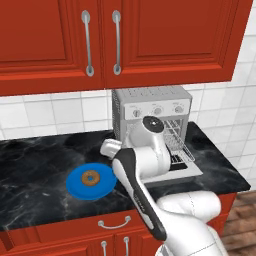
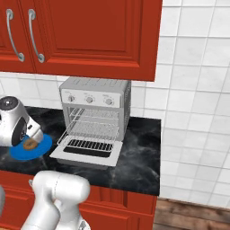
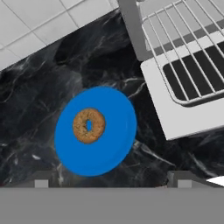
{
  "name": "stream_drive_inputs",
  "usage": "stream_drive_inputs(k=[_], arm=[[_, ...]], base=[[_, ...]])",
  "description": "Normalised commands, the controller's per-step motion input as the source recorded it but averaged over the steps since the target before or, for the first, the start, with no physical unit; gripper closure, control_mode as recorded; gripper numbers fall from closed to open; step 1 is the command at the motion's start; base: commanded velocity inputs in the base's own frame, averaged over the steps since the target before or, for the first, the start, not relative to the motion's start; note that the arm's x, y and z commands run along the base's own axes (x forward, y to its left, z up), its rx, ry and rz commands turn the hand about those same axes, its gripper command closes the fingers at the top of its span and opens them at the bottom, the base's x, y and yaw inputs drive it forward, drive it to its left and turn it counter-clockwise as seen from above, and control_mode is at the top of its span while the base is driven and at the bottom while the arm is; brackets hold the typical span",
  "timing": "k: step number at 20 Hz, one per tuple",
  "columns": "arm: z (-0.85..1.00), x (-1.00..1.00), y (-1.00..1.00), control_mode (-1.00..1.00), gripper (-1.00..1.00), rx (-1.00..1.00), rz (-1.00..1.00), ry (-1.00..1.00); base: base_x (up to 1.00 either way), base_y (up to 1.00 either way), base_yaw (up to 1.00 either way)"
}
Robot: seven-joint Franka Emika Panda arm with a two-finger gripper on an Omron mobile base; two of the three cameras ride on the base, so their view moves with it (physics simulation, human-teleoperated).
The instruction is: Pick up the bagel from the plate, place it on the toaster oven rack, close the door, and set the timer.
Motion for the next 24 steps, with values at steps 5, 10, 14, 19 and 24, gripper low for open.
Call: stream_drive_inputs(k=[5,10,14,19,24], arm=[[-0.59,0.03,0.18,-1.00,-1.00,0.08,0.00,0.00],[-0.35,0.24,0.26,-1.00,-1.00,0.03,0.00,0.05],[-0.22,0.28,0.36,-1.00,-1.00,0.00,0.00,0.12],[-0.06,0.30,0.32,-1.00,-1.00,0.00,0.00,0.16],[-0.07,0.33,0.11,-1.00,-1.00,0.00,0.00,0.15]], base=[[0.00,0.00,0.00],[0.00,0.00,0.00],[0.00,0.00,0.00],[0.00,0.00,0.00],[0.00,0.00,0.00]])
